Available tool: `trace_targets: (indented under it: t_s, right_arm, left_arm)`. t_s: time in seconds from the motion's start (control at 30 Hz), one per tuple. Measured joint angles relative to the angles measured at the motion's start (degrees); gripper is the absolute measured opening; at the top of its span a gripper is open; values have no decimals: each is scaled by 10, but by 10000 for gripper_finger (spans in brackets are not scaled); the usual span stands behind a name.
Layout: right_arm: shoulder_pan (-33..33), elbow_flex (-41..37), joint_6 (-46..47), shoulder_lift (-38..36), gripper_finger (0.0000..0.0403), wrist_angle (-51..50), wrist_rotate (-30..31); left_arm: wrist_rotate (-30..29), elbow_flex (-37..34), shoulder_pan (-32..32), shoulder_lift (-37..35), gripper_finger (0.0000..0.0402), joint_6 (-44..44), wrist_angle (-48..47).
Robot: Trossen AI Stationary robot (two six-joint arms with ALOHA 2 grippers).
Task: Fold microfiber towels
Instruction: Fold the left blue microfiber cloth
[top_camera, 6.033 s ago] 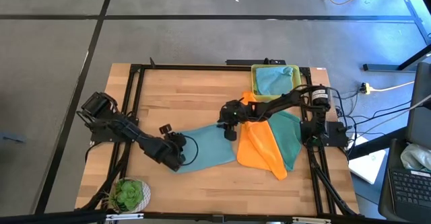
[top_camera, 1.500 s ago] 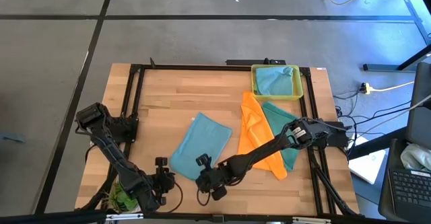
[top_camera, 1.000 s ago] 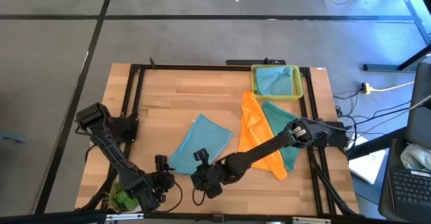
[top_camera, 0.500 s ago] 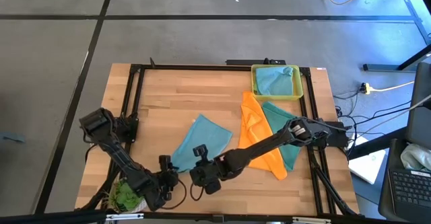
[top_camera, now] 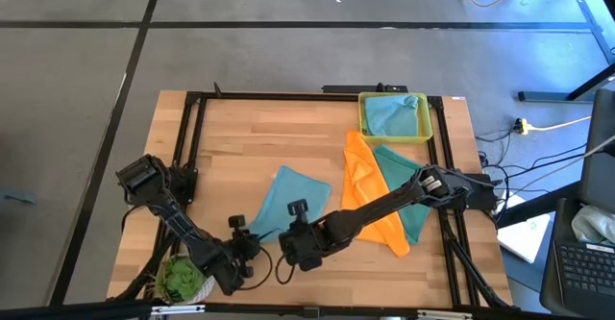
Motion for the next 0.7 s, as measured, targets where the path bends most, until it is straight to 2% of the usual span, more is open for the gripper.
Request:
trace_targets:
  t_s: [0.13, 0.3, 0.43, 0.57, 0.7]
  right_arm:
    - [10, -21, 43, 0, 6, -38, -1]
    - [43, -54, 104, 0, 7, -45, -31]
    - [73, -67, 136, 0, 10, -53, -25]
    - [96, -65, 148, -5, 5, -96, 28]
    - [100, -64, 155, -27, 6, -175, 135]
  left_arm:
    - [38, 18, 0, -1, 16, 1, -22]
    - [79, 64, 0, -2, 4, 30, -15]
    - [97, 105, 7, -2, 2, 74, -20]
    - [97, 145, 26, -3, 1, 125, -59]
    - [90, 182, 57, -3, 1, 177, -152]
